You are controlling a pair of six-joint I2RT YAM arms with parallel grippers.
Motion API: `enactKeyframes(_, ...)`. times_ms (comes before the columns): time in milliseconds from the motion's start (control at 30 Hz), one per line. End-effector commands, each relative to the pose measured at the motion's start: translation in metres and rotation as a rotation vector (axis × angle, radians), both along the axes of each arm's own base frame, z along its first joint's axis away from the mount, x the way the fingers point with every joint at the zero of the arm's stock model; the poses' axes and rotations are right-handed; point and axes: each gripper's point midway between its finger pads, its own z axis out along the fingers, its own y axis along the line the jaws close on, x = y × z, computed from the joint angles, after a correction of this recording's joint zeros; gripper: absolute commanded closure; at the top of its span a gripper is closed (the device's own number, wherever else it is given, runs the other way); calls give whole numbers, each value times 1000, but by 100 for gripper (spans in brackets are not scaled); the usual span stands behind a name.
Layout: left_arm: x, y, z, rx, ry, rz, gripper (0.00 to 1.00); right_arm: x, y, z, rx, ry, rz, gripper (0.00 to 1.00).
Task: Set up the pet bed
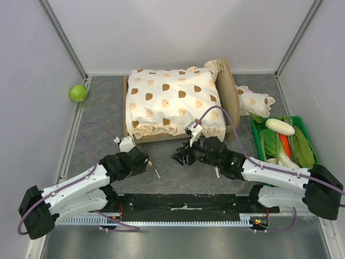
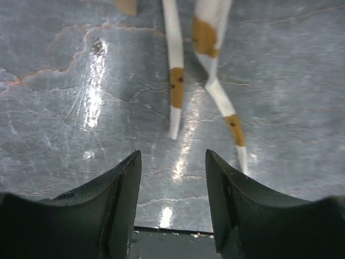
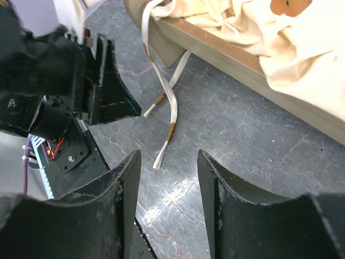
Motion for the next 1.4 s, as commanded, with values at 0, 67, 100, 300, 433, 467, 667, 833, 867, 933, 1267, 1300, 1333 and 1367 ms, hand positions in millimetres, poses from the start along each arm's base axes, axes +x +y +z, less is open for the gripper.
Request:
enactKeyframes(0, 10, 11, -14, 72, -30, 152, 44, -3, -3, 11, 55, -13, -7, 46)
enactKeyframes(67, 18, 8, -15, 77, -59, 160, 44, -6, -4, 7, 64, -6, -5, 46)
enactKeyframes(100, 21, 6, -15, 73, -74, 151, 44, -7, -4, 7, 72, 4, -4, 46)
enactKeyframes(300, 39, -1, -17, 50, -175, 126, 43, -8, -3, 2, 67, 15, 4, 46)
enactKeyframes(433, 42, -4, -21, 66, -173, 104, 44, -7, -2, -2, 65, 23, -1, 46)
enactKeyframes(467, 41, -3, -24, 75, -167, 102, 44, -7, -1, -2, 63, 23, -3, 46)
enactKeyframes(667, 39, 0, -37, 108, -131, 114, 57, -8, 3, -4, 71, 38, 8, 47)
enactKeyframes(833, 37, 5, -44, 126, -103, 138, 57, -8, 4, -6, 68, 41, 10, 47)
enactKeyframes(867, 36, 5, -46, 130, -100, 138, 57, -8, 4, -7, 65, 41, 12, 47)
enactKeyframes(933, 38, 7, -47, 141, -95, 151, 57, -7, 4, -8, 62, 43, 10, 47)
enactKeyframes(1267, 37, 4, -57, 179, -36, 133, 68, -7, 4, -7, 62, 38, 9, 48)
enactKeyframes(1300, 37, 5, -58, 182, -32, 134, 68, -7, 4, -6, 64, 38, 11, 48)
enactKeyframes(1333, 37, 4, -59, 179, -28, 129, 71, -7, 4, -6, 64, 38, 11, 48)
enactKeyframes(1367, 37, 4, -58, 180, -25, 126, 73, -7, 5, -7, 63, 39, 11, 48)
